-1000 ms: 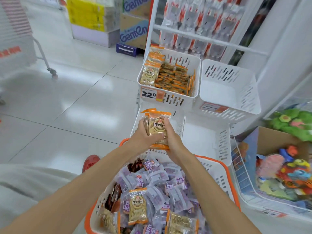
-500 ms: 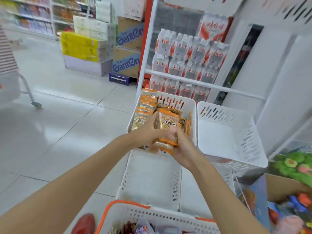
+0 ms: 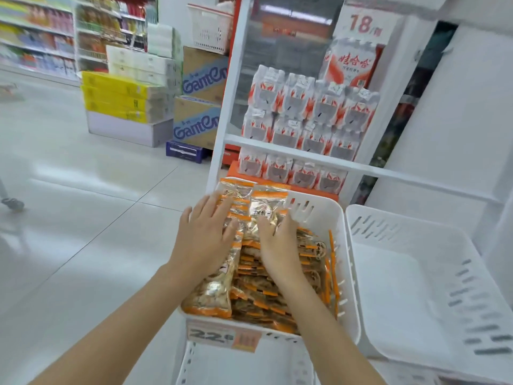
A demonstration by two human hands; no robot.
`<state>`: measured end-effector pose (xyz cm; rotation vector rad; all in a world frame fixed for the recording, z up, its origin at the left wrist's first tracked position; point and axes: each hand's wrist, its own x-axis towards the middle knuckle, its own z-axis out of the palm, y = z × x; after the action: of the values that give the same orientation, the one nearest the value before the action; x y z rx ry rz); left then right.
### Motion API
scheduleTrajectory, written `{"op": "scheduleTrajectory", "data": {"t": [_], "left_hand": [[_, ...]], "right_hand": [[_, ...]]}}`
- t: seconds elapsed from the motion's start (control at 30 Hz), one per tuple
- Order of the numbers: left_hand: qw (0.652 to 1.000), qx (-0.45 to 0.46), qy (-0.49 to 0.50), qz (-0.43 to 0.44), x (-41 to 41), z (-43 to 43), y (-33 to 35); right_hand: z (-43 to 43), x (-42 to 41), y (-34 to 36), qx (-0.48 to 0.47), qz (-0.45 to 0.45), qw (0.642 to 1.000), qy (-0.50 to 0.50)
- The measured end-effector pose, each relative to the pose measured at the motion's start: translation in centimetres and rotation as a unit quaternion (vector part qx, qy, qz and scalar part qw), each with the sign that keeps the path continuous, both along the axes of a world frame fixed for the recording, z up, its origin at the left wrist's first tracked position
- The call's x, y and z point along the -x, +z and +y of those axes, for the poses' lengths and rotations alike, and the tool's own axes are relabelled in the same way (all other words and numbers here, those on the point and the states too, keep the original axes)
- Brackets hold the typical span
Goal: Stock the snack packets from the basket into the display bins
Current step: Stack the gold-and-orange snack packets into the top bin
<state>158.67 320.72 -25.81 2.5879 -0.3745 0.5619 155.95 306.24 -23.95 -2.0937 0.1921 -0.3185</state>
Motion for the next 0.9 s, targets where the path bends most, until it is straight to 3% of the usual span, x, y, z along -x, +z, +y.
{"op": "scheduleTrajectory", "data": {"t": [0.07, 0.13, 0.27, 0.4, 0.5, 0.73, 0.9], "left_hand": [[1.000, 0.014, -0.004, -0.004, 0.0, -0.1, 0.0], [1.000, 0.020, -0.005, -0.005, 0.0, -0.1, 0.0], [0.999, 0.046, -0.018, 0.014, 0.1, 0.0, 0.3], [0.996, 0.075, -0.035, 0.022, 0.5, 0.4, 0.7], [0.994, 0.095, -0.046, 0.030, 1.3, 0.4, 1.0], [0.995, -0.057, -0.049, 0.066, 4.1, 0.8, 0.0], [0.994, -0.086, -0.027, 0.069, 3.9, 0.7, -0.6]], "right_hand": [[-0.1, -0.1, -0.4, 0.119, 0.008, 0.993, -0.001], [-0.4, 0.0, -0.6, 0.167, -0.014, 0.986, -0.015], [-0.3, 0.8, -0.1, 0.126, -0.043, 0.991, -0.016], [-0.4, 1.5, 0.2, -0.001, 0.044, 0.998, 0.037], [-0.4, 2.1, -0.4, -0.041, 0.077, 0.995, 0.040], [-0.3, 0.3, 0.3, -0.099, 0.070, 0.993, 0.012], [-1.4, -0.8, 0.9, -0.022, 0.043, 0.999, 0.008]]}}
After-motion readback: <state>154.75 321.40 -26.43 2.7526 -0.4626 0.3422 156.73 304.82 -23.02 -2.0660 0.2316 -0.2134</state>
